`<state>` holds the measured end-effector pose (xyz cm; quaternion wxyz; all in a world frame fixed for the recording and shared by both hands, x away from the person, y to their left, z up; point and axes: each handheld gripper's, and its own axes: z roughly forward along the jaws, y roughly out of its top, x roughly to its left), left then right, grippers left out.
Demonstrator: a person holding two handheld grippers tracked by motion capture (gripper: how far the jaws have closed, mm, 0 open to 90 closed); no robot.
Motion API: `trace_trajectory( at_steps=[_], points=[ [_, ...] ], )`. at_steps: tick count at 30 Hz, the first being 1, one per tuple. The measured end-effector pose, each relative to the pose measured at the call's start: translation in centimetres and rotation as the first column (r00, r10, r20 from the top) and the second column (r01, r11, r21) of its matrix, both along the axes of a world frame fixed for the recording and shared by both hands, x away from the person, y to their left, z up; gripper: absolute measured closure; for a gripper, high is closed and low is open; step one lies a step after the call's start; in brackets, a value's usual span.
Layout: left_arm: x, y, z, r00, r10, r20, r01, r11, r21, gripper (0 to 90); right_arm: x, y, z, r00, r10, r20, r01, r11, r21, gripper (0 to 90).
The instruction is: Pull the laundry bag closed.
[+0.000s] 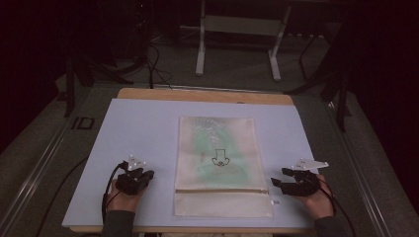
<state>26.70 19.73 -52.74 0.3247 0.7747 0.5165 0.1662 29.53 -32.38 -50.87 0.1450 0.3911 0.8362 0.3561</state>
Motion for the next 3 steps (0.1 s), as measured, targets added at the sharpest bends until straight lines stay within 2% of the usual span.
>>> trace_trajectory(
  at_steps=[3],
  points=[
    [0.08, 0.13, -0.08, 0.9999, 0.012, -0.002, -0.012, 0.9999, 0.003, 86.2, 0.03, -0.12, 0.01, 0.9999, -0.008, 0.007, 0.008, 1.0000, -0.004, 36.9]
  ],
)
